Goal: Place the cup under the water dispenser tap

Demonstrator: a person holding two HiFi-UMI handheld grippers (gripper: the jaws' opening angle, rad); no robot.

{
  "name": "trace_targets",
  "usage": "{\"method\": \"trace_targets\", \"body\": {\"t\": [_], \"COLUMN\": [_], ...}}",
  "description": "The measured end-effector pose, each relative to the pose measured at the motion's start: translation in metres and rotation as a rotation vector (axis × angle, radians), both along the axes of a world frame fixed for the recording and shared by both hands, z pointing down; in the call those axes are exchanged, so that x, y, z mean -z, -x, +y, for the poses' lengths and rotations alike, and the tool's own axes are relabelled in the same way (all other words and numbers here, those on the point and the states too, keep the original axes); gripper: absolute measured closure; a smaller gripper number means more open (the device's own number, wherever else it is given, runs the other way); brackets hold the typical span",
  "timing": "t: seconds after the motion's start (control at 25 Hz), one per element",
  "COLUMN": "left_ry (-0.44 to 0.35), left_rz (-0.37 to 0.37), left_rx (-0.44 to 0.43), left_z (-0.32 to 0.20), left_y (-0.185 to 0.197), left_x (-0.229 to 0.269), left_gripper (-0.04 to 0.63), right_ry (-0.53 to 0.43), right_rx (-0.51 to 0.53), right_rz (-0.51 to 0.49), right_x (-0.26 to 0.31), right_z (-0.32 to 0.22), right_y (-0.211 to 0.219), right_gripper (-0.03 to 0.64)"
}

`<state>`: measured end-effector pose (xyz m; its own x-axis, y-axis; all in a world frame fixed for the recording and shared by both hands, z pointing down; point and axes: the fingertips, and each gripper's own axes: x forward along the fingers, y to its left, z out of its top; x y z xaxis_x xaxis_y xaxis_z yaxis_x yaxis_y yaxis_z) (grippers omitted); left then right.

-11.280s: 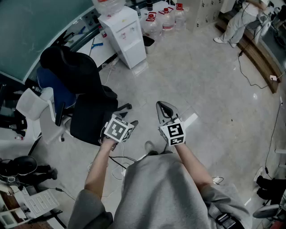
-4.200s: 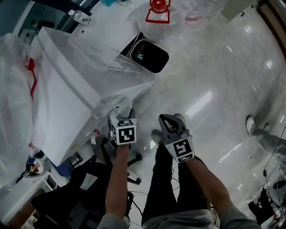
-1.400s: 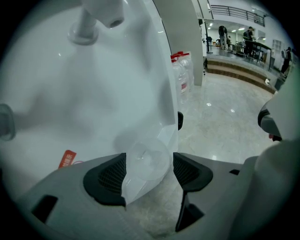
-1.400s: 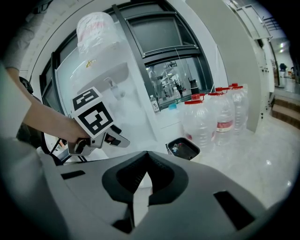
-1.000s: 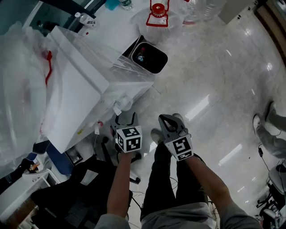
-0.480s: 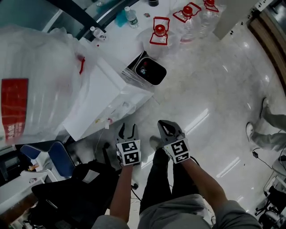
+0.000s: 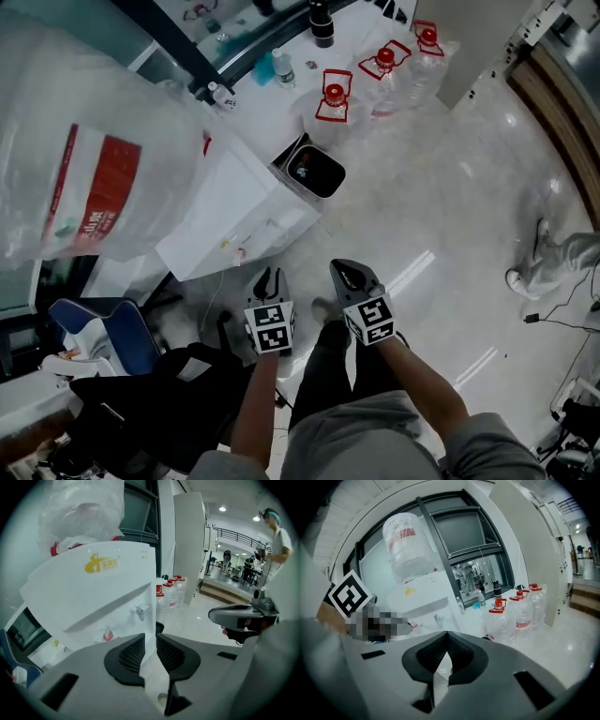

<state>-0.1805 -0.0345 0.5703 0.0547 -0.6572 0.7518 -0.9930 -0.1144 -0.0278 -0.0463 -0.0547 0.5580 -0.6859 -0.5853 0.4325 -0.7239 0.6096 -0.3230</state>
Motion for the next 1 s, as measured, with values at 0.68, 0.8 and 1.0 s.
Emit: {"method": "trace_targets", "body": {"t": [0.68, 0.8, 1.0], "left_ry": [-0.266, -0.307, -0.351], "left_rz": [0.148, 0.164, 0.187], "left_rx": [0.015, 0.003, -0.004], "left_z": [0.013, 0.018, 0.015], "left_y": [-0.005, -0.006, -0.007], "left_x": [0.181, 0.207, 0.235], "left_gripper": [0.585, 0.585, 0.585], "right_ry": [-0.167, -0.203, -0.242], "right_rx": [0.019, 0.032, 0.059], "right_rz": [-0.077, -0.093, -0.116], "right_x": [0.188, 0.214, 0.241], "right_z": [0.004, 0.009, 0.007], "right_y": [0.020, 0.026, 0.038], "right_gripper": [0.606, 0.606, 0.606]}}
